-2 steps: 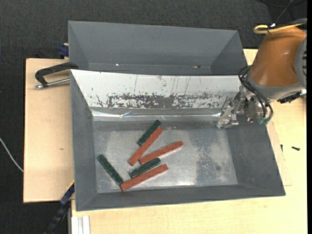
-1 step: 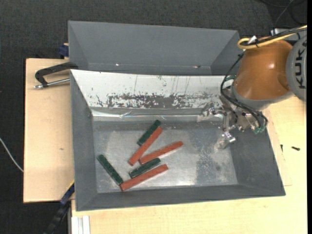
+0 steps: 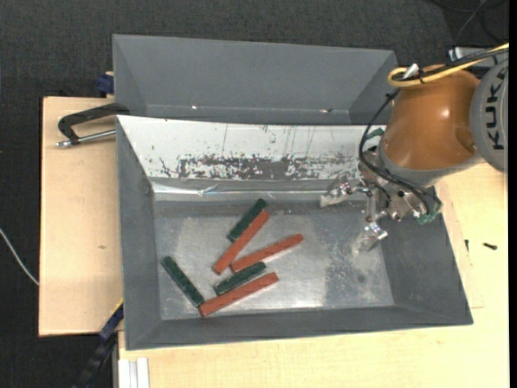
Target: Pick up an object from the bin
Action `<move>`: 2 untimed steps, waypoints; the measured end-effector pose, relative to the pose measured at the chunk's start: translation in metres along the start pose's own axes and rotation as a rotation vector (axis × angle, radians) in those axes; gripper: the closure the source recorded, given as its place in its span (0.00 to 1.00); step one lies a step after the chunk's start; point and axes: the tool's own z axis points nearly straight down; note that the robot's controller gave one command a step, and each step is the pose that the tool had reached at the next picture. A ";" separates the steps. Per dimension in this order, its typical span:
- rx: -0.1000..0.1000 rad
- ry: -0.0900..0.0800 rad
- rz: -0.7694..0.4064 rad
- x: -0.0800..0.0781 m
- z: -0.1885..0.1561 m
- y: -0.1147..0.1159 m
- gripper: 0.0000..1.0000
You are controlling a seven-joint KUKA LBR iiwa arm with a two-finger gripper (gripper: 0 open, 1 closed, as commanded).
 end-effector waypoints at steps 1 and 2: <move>0.005 -0.005 0.027 -0.028 0.039 0.027 0.00; 0.001 0.007 0.091 -0.045 0.073 0.028 1.00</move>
Offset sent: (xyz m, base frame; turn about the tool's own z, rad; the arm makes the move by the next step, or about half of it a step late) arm 0.0280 0.0447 -0.0802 0.0919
